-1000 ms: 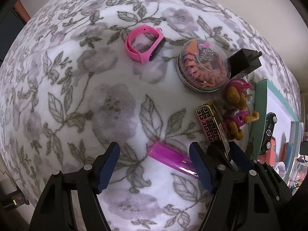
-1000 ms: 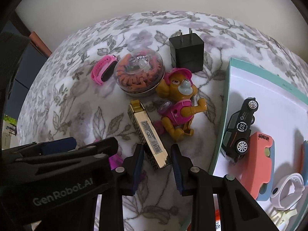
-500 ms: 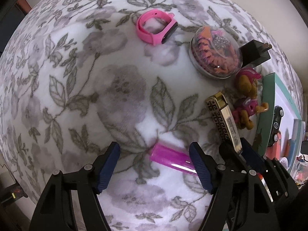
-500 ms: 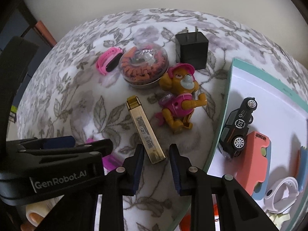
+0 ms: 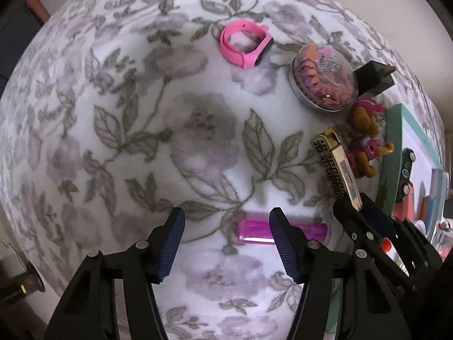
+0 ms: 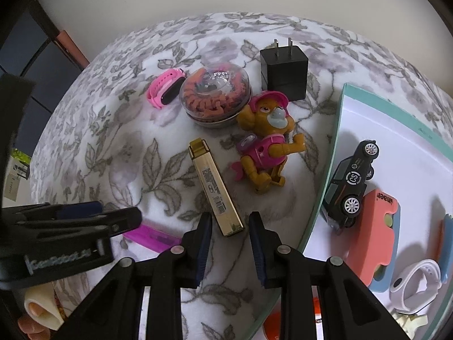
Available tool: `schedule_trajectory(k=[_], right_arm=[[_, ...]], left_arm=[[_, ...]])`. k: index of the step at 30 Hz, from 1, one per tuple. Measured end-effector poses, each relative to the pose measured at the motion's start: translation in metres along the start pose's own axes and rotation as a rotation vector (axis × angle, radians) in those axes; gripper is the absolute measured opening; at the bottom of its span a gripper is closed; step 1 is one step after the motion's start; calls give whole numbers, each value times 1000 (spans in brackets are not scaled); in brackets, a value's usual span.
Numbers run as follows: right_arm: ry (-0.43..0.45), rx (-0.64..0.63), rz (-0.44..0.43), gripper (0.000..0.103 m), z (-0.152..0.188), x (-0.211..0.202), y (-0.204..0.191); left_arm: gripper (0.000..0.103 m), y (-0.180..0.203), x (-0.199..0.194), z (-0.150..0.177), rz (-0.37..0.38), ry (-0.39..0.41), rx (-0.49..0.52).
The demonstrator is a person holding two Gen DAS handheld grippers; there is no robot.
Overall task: Organize rigid objects
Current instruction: 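Position the left gripper around the magenta stick while the right holds the gold box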
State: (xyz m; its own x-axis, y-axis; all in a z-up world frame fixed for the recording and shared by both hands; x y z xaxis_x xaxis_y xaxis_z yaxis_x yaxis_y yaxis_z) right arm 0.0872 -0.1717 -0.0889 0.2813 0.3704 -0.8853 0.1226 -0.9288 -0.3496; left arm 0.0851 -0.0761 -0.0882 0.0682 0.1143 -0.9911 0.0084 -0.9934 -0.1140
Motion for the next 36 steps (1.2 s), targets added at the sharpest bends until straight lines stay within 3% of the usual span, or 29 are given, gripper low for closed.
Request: schedule_trajectory(k=[6, 12, 18, 25, 32, 36], right_arm=[[10, 30, -10, 29, 0, -2, 2], [35, 53, -1, 29, -2, -3, 3], [49, 72, -6, 29, -4, -4, 4], [57, 87, -15, 29, -4, -5, 7], [73, 114, -34, 29, -3, -8, 10], [70, 105, -31, 29, -4, -6, 8]], left_arm=[[64, 10, -16, 19, -14, 28, 109], [64, 21, -5, 37, -46, 17, 210], [64, 47, 0, 41, -163, 92, 364], [64, 81, -11, 44, -260, 246, 527], [66, 86, -17, 34, -208, 270, 541], [70, 52, 1, 18, -201, 269, 513]])
Point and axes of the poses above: each gripper's, at about its wrist camera, not at the fingertips, and x roughly the way its jaws point, y to its right, z to its underside, the point moved 4 cm from there along x, roughly the way its jaws point, and after that the axes turned 9 degrees about -z, right-handed, at the moved point
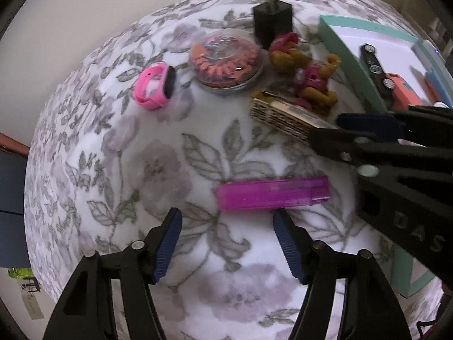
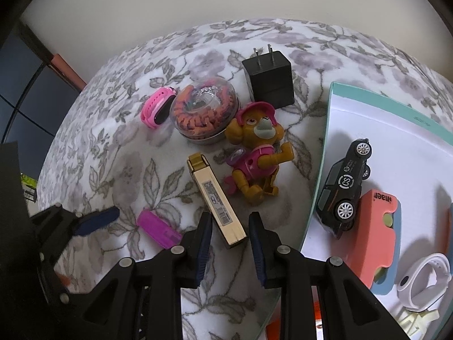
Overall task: Organize rigid objects
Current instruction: 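Position the left gripper around the magenta stick while the right holds the gold box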
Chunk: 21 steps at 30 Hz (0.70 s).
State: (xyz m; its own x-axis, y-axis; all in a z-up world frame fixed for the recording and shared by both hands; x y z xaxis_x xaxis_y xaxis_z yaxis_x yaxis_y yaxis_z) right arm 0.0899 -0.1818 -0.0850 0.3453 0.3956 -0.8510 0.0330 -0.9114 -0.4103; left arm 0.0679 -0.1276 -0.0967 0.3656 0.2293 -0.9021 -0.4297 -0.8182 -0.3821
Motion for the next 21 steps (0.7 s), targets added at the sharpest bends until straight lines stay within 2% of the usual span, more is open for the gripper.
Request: schedule_trajectory(k=[4, 7, 14, 19, 21], right_arm=[[-1, 3, -3, 29, 0, 0, 0], [-2, 2, -5, 29, 0, 1, 0], [4, 11, -17, 29, -1, 1, 1], [15, 27, -10, 29, -2, -1, 3], [25, 22, 3, 29, -2, 0, 1]], left_arm=[[71, -19, 8, 2, -24, -3, -23], [71, -36, 18, 0, -34, -17, -100], [71, -56, 32, -12, 6, 9, -249], [71, -68, 33, -7, 59, -49, -317], [71, -76, 33, -3, 111, -83, -375]])
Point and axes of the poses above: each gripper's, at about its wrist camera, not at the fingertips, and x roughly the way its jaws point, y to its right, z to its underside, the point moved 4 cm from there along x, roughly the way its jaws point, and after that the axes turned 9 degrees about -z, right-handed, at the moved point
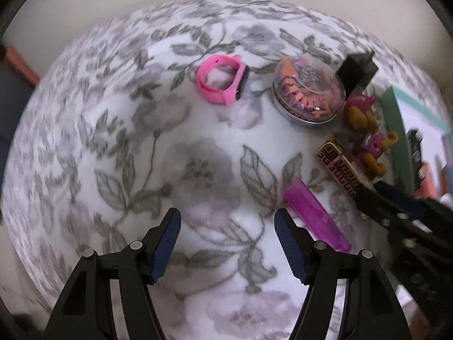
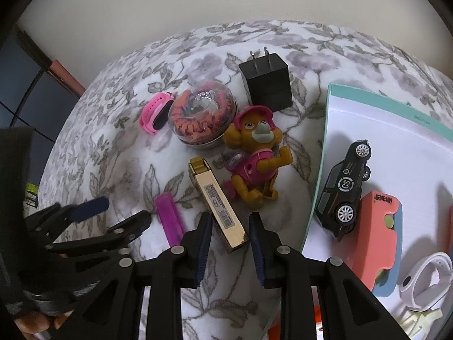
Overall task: Organize rigid objects
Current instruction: 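Position the left gripper around the magenta stick while the right holds the gold box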
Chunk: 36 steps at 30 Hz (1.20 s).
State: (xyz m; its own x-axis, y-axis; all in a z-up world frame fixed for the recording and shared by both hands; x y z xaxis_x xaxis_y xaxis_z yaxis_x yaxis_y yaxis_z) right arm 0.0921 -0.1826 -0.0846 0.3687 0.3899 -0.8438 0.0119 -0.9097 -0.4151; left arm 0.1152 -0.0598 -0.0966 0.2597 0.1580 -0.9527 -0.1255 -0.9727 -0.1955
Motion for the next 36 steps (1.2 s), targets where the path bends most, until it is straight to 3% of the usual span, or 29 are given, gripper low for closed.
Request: schedule_trajectory(k=[6, 12, 18, 26, 30, 36], right_arm=[[22, -19, 33, 31, -4, 5, -8], [19, -25, 44, 30, -3, 7, -9], [19, 18, 17, 29, -1, -3, 2], [6, 46, -16, 24, 2, -11, 11], [-7, 41, -36, 23, 4, -13, 12], [-1, 67, -68, 23, 4, -17, 15]], left_arm=[[71, -17, -2, -2, 106, -55, -112], [65, -14, 2, -6, 101, -45, -104], [65, -16, 12, -13, 206, -53, -144], [65, -2, 6, -10, 217, -40, -130], [64, 10, 11, -7, 189, -61, -100], [63, 20, 11, -12, 159, -27, -74]])
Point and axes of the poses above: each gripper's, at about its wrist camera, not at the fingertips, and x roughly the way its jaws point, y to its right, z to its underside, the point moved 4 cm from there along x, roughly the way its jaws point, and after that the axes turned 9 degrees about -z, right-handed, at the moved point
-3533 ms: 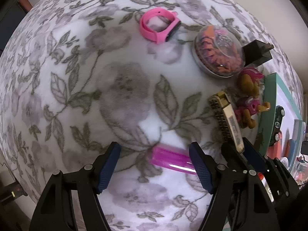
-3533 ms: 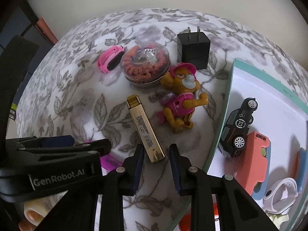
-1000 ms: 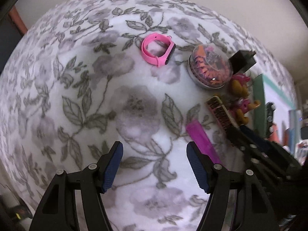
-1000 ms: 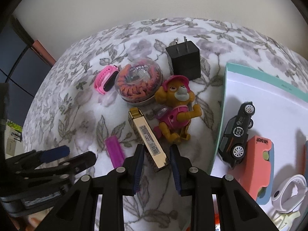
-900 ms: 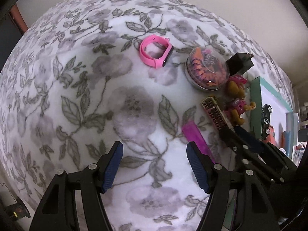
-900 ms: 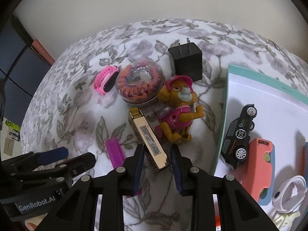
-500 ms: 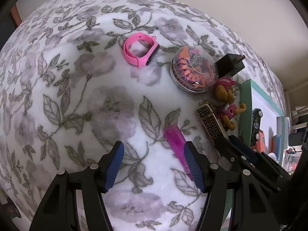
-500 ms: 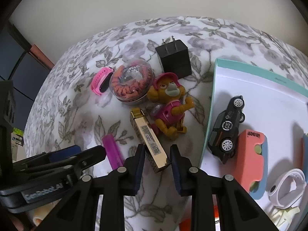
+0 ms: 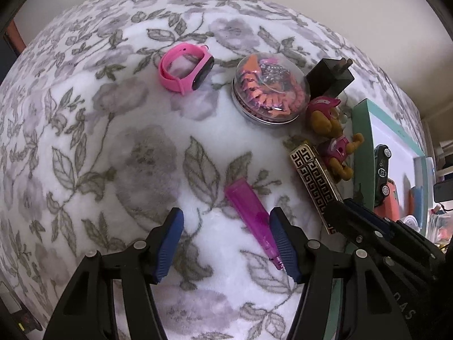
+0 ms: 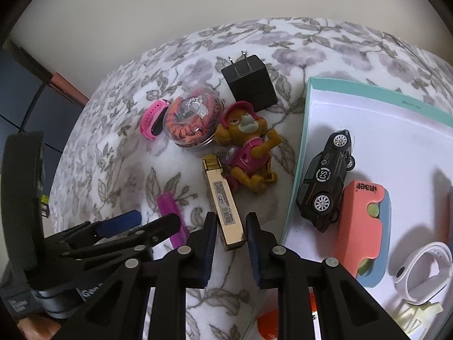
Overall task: Organize rigid objects
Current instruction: 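Position the left gripper around the magenta stick while the right holds the gold box, then close the left gripper on the magenta stick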
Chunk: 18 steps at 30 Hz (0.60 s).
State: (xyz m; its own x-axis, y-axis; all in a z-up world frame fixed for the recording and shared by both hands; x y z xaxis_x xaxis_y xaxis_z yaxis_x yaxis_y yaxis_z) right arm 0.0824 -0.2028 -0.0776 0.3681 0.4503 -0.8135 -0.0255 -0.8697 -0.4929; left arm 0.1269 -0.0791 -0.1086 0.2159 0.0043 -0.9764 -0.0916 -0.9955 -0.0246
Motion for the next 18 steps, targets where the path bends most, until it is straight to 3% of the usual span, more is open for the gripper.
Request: schedule_trajectory(k=[7, 9, 12, 16, 18], right_arm=[[9, 26, -27, 22, -1, -1, 3], [6, 13, -20, 22, -1, -1, 3], [2, 0, -6, 22, -1, -1, 2], [-7, -8, 7, 22, -1, 3, -1], [-18, -26, 25, 23, 0, 8, -4]], left_arm=[[63, 10, 1, 1, -46, 10, 10], [46, 13, -4, 6, -50, 6, 16], [29, 25, -10, 17, -80, 7, 63], [27, 36, -14, 26, -163, 20, 161], [24, 33, -14, 26, -147, 0, 143]])
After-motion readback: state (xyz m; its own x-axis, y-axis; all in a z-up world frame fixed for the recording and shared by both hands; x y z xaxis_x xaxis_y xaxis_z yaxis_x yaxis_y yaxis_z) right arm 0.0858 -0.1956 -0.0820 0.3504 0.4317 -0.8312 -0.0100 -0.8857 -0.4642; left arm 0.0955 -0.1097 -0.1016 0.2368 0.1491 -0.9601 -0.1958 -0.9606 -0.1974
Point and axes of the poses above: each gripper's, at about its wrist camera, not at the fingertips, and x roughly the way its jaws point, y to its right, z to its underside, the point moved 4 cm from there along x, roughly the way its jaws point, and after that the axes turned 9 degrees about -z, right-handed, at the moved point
